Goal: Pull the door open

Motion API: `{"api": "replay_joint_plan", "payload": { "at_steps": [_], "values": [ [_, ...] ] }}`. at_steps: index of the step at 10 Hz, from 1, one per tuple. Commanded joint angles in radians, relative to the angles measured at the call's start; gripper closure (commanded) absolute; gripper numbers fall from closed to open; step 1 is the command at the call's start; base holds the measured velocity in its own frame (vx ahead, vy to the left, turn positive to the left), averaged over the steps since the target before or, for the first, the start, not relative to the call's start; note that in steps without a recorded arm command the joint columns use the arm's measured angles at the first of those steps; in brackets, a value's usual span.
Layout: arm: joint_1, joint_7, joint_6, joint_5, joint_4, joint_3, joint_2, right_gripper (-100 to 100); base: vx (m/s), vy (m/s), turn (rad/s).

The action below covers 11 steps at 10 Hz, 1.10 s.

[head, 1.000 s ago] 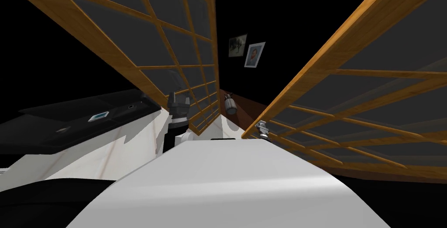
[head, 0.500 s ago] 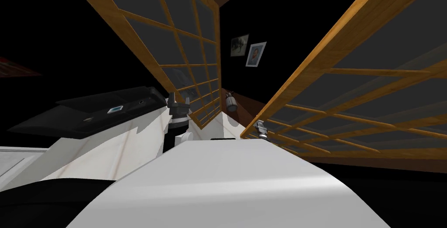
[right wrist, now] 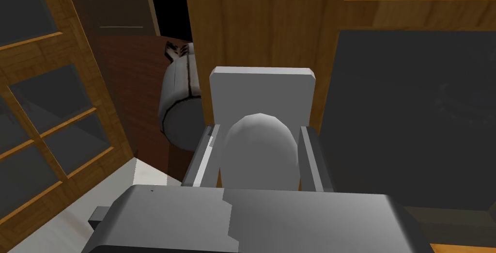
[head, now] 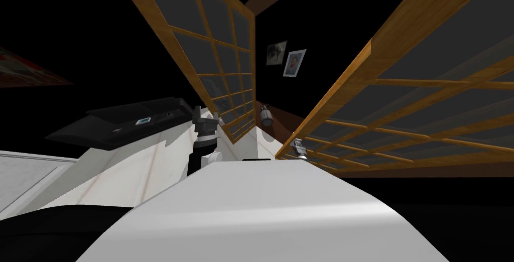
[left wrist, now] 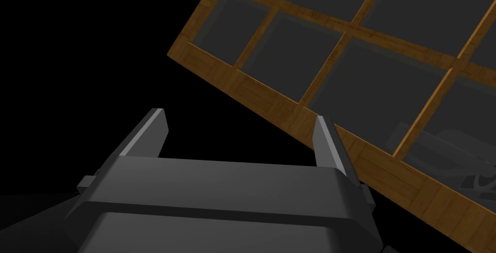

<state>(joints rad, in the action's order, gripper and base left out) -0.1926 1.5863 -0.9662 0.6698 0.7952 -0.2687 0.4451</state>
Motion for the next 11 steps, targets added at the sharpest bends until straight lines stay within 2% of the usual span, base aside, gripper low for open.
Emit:
{"api": "replay_joint_plan", "payload": {
  "at_steps": [1,5,6,7,8,11],
  "values": [
    [-0.007,0.017,-0.018,-0.015,0.0,-0.023,0.01,100,-0.201,-0.048,0.069],
    [-0.034,0.055,-0.054,-0.053,0.025,-0.087,0.04,100,-0.23,-0.038,0.057],
    [-0.038,0.061,-0.06,-0.059,0.029,-0.097,0.045,100,-0.267,-0.045,0.055],
    [-0.034,0.057,-0.053,-0.055,0.028,-0.091,0.042,100,-0.123,-0.01,0.016],
    [-0.048,0.071,-0.074,-0.068,0.029,-0.114,0.052,100,-0.179,-0.024,0.109],
    [-0.063,0.091,-0.106,-0.084,0.027,-0.14,0.07,100,-0.194,-0.053,0.095]
  ]
}}
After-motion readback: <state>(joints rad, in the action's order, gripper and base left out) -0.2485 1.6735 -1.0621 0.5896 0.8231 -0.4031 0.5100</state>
